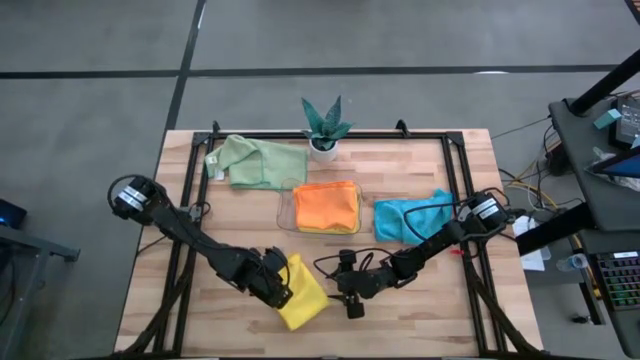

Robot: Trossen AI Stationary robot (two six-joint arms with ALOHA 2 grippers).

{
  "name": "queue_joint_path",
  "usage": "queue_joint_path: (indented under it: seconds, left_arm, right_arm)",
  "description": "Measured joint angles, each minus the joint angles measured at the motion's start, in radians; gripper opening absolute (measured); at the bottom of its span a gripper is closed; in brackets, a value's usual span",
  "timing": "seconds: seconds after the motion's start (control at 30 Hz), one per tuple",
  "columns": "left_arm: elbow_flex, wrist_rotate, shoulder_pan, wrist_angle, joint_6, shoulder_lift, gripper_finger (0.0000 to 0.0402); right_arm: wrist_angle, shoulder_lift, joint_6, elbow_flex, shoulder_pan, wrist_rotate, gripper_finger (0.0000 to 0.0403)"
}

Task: Fold microfiber towels
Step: Fold the yellow microfiber towel

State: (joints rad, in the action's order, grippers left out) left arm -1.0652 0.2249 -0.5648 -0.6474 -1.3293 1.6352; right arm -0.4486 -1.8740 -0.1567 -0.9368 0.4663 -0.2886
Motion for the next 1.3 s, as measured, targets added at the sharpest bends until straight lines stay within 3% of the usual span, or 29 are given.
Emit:
queue_joint_path:
  seconds: [0.1,0.3,0.47,0.6,0.93,1.17,1.3]
  left_arm:
    - [-0.022,-0.030,0.000,-0.023,-0.009,-0.002,0.0001]
    - [-0.123,-0.035,-0.006,-0.278,-0.078,-0.013,0.0000]
    - [-0.145,-0.030,-0.006,-0.306,-0.078,-0.015,0.0000]
    - [-0.143,-0.029,-0.006,-0.303,-0.081,-0.015,0.0000]
    - [-0.142,-0.059,-0.023,-0.303,-0.159,-0.015,0.0000]
    - [-0.134,-0.129,-0.039,-0.304,-0.242,-0.008,0.0000]
    - [-0.118,-0.245,-0.061,-0.294,-0.325,0.022,0.0000]
  right_arm:
    - [-0.014,0.000,0.000,0.000,0.000,0.000,0.0237]
    - [-0.013,0.000,0.000,0.001,0.000,0.000,0.0230]
    - [-0.070,-0.001,-0.008,-0.003,0.000,0.000,0.0211]
    - [-0.085,-0.011,0.002,-0.048,-0.006,0.003,0.0174]
    - [-0.073,-0.154,0.043,-0.186,-0.030,0.061,0.0023]
    - [0.126,-0.161,0.044,-0.213,-0.035,-0.001,0.0009]
    - [0.164,-0.149,0.034,-0.209,-0.035,-0.001,0.0009]
